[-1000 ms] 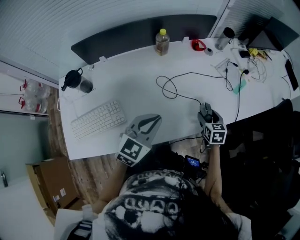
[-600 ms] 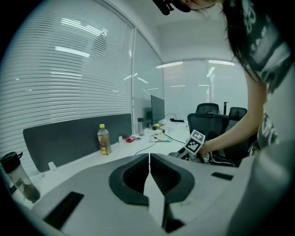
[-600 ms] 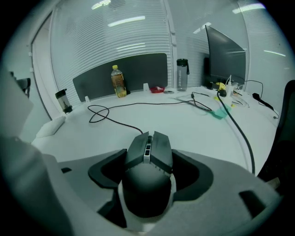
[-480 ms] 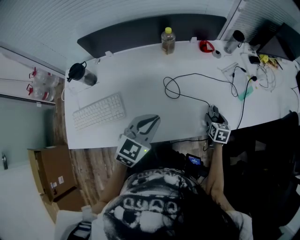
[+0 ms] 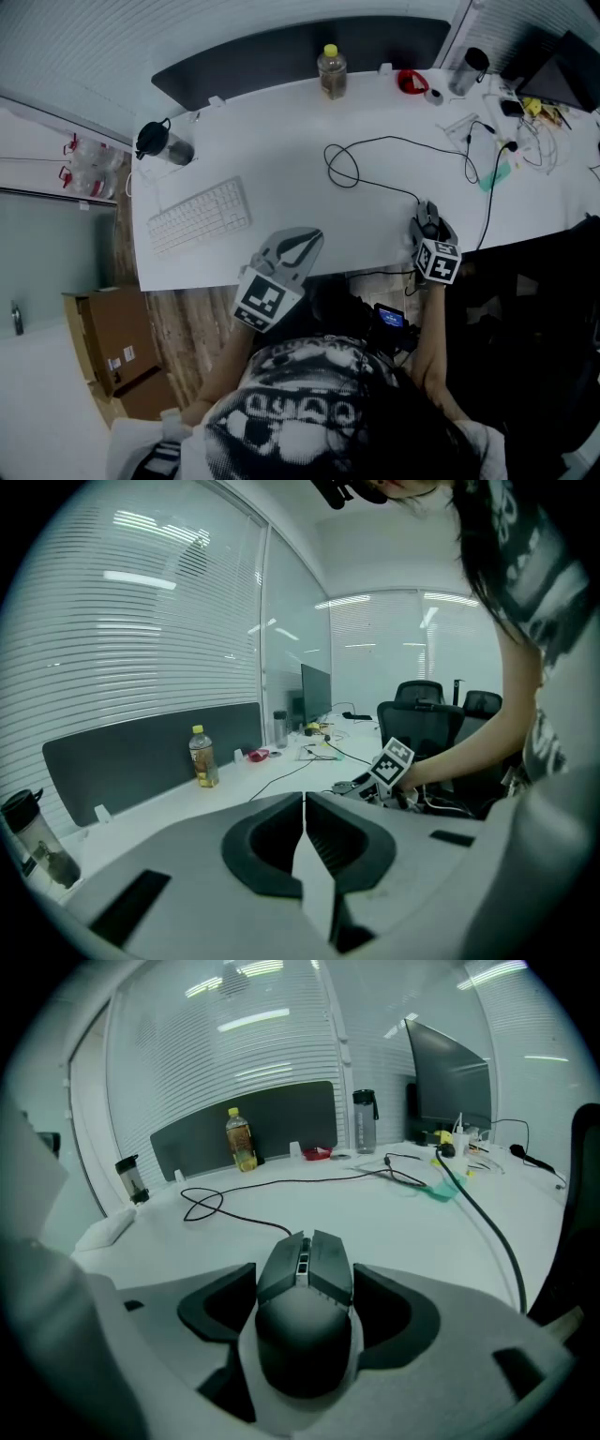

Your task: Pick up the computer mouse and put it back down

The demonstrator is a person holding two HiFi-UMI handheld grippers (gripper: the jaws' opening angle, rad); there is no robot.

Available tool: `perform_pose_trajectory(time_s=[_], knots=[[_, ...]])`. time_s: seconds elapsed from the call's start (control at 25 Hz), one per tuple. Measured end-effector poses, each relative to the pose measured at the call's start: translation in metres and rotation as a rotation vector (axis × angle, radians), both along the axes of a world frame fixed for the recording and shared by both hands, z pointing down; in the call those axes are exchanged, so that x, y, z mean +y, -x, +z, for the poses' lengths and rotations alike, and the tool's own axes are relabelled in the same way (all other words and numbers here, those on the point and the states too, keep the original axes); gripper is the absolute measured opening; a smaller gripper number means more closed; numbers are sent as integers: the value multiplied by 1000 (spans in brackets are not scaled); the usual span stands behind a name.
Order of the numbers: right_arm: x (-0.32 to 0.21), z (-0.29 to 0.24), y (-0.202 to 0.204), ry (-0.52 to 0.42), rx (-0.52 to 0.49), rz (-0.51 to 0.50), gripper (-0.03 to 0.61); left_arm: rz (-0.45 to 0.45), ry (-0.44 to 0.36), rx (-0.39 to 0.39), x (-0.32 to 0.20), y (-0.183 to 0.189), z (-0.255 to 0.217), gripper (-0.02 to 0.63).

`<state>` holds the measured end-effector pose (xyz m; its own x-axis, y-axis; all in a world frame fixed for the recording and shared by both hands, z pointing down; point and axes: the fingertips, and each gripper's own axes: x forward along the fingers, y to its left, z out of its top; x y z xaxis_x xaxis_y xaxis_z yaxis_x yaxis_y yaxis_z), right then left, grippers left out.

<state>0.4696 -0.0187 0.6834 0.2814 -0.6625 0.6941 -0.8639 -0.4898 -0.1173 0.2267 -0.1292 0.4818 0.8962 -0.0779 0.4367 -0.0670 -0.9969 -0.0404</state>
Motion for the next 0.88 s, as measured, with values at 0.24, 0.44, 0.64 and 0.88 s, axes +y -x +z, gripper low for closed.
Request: perform_pose_trajectory(time_s=[0.24, 0.44, 0.64, 0.88], knots=[[19, -19, 14, -62, -10, 64, 324, 35, 4, -28, 10, 10, 7, 6], [42, -38, 51, -77, 8, 56, 305, 73, -1, -13, 18, 19, 1, 6], [54, -57, 100, -108, 6, 60, 282, 89, -4, -3, 19, 52, -2, 6], [48, -80, 172, -153, 19, 60, 261, 78, -4, 22, 12, 117, -6, 6]])
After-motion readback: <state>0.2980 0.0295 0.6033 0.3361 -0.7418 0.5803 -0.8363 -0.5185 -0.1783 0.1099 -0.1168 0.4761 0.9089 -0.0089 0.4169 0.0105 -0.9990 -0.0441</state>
